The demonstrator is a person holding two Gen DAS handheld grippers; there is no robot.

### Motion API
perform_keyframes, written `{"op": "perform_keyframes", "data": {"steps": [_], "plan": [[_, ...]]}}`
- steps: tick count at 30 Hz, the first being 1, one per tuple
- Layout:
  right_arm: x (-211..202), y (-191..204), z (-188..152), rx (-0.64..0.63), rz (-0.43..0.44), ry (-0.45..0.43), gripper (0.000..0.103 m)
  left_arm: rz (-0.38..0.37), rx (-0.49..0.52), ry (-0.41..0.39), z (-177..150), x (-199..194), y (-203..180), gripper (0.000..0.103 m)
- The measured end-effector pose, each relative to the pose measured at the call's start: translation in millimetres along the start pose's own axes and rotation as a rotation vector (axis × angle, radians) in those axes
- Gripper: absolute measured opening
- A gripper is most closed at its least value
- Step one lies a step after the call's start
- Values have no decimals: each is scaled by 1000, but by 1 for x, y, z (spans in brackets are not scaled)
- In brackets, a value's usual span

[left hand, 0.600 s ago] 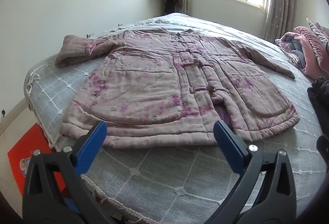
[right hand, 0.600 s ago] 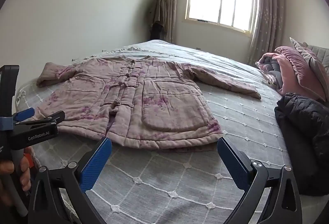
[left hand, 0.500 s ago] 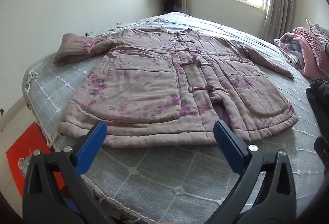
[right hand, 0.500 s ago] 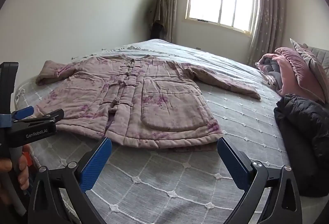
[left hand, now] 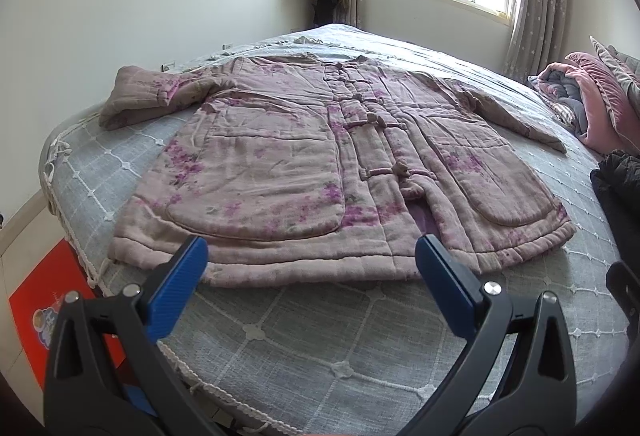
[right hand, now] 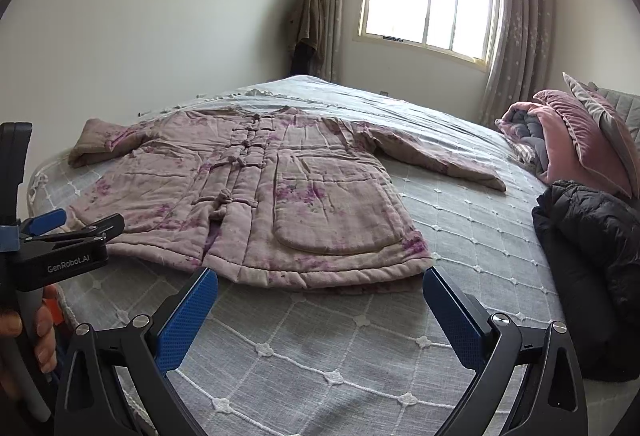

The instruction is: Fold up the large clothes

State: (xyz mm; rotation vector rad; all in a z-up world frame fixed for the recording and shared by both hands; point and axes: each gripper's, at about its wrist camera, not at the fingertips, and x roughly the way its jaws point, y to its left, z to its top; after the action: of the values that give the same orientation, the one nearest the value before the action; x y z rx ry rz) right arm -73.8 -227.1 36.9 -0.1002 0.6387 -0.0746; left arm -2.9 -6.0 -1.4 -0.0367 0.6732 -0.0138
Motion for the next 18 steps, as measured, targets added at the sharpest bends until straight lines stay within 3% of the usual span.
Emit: {"op": "perform_keyframes", "data": {"steps": [18], "plan": [[5, 0, -4, 10, 1, -4, 103, -1, 3, -14, 2, 0, 3, 103]]}}
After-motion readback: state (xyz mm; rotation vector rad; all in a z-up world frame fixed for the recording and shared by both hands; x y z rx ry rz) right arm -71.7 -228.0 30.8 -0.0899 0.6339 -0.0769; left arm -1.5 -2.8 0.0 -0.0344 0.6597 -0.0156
